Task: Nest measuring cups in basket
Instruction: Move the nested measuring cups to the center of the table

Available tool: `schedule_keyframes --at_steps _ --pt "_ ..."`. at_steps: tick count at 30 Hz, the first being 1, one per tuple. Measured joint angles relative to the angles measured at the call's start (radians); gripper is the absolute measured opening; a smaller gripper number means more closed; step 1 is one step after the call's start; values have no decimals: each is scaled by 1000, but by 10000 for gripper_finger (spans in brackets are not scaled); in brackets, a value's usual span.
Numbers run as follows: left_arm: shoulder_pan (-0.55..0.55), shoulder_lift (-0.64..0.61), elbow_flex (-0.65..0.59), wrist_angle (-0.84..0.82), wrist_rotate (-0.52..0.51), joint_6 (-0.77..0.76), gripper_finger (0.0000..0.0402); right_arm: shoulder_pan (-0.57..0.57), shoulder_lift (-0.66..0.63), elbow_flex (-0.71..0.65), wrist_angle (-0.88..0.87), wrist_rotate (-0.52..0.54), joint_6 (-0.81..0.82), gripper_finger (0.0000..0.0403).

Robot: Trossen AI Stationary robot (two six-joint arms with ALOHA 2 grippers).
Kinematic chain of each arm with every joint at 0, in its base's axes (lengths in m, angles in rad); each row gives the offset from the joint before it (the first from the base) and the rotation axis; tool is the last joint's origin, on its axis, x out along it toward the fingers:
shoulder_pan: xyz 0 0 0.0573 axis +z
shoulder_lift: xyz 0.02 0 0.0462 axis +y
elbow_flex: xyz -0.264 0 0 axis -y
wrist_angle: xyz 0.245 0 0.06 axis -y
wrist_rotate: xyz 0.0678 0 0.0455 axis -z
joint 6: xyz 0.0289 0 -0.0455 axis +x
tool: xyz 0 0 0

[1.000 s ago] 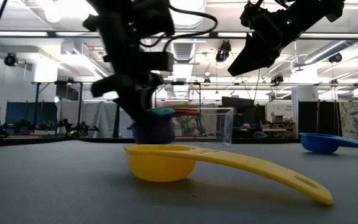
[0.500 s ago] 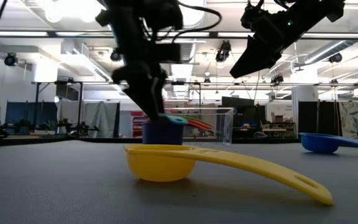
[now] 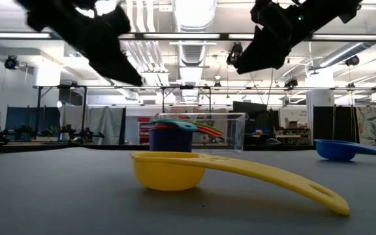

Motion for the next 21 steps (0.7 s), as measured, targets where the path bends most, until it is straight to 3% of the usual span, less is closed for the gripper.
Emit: schedule_keyframes --at_steps 4,10,21 --pt "0 -157 -124 131 -1 -16 206 0 42 22 0 -15 -17 259" --pt "0 -366 -249 166 -2 -21 197 0 84 44 -3 -7 -25 312" --pt "0 -783 -503 239 -65 -24 176 0 88 45 -7 -9 6 325"
